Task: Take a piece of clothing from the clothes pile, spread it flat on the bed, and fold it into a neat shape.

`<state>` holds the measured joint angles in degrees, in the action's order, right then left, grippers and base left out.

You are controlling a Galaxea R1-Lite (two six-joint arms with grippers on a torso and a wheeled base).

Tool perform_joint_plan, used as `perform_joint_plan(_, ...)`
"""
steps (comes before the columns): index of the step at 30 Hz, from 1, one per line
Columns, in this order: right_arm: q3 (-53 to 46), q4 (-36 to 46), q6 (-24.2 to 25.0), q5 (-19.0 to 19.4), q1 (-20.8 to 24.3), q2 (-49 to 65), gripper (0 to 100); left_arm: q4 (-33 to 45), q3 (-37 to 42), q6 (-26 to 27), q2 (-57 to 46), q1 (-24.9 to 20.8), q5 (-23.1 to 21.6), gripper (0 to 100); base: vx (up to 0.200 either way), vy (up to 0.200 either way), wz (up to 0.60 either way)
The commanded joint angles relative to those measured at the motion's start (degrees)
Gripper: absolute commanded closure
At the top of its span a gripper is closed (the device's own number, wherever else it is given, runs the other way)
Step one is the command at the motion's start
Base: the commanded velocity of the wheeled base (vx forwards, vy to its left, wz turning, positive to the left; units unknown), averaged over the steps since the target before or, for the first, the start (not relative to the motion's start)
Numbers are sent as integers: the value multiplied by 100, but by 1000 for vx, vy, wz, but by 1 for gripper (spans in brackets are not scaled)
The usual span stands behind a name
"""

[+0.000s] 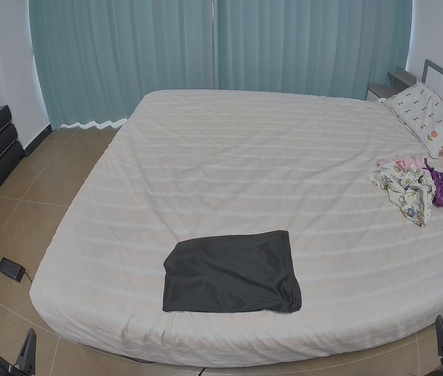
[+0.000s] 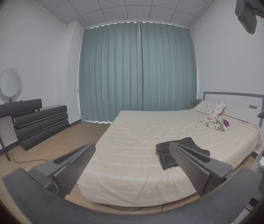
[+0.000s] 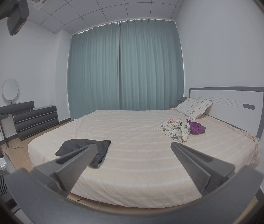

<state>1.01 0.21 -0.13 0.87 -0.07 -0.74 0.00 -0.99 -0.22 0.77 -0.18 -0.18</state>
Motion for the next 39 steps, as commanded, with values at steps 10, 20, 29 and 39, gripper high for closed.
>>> perform_joint_plan(10, -101, -3, 49, -7, -1, 66, 0, 0, 90, -180, -77, 1, 9, 0, 0, 0, 0)
perform_joint_plan(20, -101, -3, 57, -7, -1, 66, 0, -9, 90, -84, -77, 1, 1, 0, 0, 0, 0)
perform_joint_plan(29, -92, -3, 66, -60, -1, 57, 0, -9, 90, -84, -77, 1, 1, 0, 0, 0, 0)
perform_joint_plan(39, -92, 6, 31, -60, -1, 57, 0, -9, 90, -84, -77, 1, 1, 0, 0, 0, 0)
